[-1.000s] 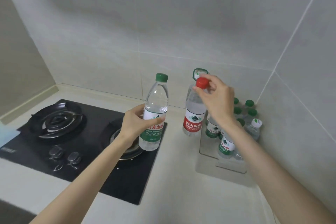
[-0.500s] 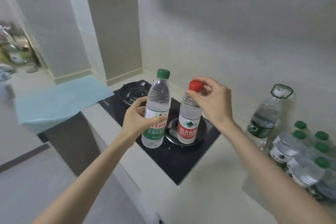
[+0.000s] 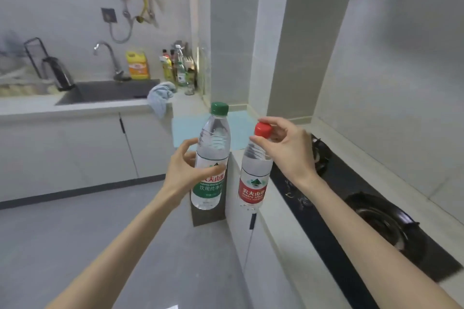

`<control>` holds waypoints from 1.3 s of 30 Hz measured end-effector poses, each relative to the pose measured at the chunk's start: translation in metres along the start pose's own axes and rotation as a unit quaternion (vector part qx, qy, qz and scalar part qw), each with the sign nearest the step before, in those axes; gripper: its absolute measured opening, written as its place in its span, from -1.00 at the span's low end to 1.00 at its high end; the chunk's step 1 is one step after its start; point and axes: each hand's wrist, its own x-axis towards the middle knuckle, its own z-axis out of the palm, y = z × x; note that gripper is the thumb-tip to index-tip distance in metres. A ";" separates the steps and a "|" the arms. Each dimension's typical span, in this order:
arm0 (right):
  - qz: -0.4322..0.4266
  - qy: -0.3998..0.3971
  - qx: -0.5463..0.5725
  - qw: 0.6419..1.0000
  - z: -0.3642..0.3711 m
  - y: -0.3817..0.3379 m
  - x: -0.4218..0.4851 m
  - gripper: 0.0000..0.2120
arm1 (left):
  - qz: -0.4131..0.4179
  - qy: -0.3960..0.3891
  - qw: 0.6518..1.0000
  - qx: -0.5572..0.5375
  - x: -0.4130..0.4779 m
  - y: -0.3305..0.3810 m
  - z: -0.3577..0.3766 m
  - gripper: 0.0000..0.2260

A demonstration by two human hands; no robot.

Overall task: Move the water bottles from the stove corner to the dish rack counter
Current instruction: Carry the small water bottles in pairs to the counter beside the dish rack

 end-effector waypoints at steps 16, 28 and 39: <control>-0.099 -0.176 0.120 0.972 0.304 -0.102 0.069 -0.57 | -0.034 0.210 0.976 0.040 0.028 -0.056 -0.276 -0.34; -0.127 -0.302 0.205 0.922 0.506 -0.137 0.135 -0.59 | -0.046 0.364 0.927 0.078 0.093 -0.108 -0.420 -0.35; -0.151 -0.372 0.245 0.882 0.690 -0.182 0.235 -0.61 | -0.053 0.475 0.875 0.079 0.192 -0.128 -0.553 -0.37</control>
